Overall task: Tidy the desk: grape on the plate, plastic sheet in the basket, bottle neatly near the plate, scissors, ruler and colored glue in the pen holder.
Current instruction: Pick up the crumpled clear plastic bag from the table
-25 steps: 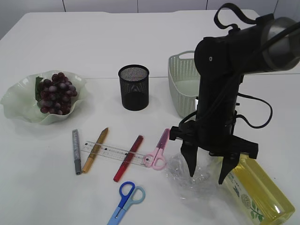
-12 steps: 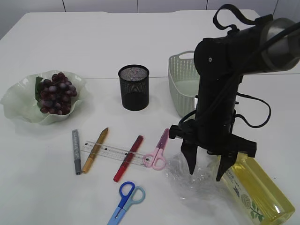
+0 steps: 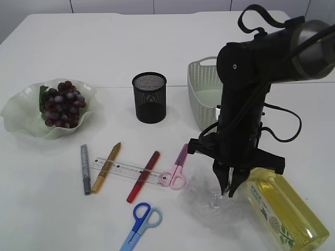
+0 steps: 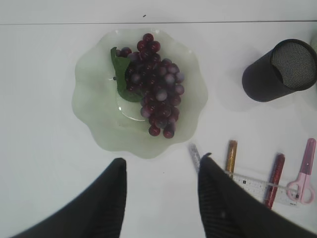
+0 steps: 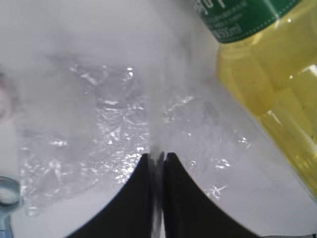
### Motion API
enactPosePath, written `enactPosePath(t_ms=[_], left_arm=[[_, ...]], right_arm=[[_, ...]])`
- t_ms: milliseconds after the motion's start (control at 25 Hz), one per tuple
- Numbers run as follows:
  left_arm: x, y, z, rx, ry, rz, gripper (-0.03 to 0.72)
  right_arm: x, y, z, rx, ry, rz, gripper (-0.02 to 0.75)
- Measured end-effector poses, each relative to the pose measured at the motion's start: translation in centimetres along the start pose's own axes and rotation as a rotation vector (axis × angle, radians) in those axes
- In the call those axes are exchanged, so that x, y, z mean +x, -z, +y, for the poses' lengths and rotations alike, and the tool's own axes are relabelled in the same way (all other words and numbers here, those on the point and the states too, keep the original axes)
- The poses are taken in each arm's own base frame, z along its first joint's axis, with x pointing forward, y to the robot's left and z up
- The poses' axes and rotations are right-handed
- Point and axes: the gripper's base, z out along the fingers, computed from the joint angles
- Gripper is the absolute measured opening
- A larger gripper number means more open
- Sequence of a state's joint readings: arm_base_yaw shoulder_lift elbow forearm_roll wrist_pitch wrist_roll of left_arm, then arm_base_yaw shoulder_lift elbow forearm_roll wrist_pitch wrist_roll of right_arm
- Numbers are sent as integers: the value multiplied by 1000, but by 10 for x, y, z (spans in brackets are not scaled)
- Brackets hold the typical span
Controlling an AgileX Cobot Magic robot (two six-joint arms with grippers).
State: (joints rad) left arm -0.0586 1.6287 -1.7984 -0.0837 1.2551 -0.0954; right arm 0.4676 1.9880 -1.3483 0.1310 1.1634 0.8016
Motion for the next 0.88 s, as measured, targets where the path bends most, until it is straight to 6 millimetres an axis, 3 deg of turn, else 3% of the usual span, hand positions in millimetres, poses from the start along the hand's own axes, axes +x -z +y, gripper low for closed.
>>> enactPosePath(t_ms=[120, 440, 880], left_arm=[[0, 0, 0, 0, 0, 0, 350], [0, 0, 0, 0, -2, 0, 350], [0, 0, 0, 0, -2, 0, 350]], right_arm=[[0, 0, 0, 0, 38, 0, -13], [-1, 2, 1, -4, 207, -4, -15], [-12, 46, 21, -89, 363, -115, -15]])
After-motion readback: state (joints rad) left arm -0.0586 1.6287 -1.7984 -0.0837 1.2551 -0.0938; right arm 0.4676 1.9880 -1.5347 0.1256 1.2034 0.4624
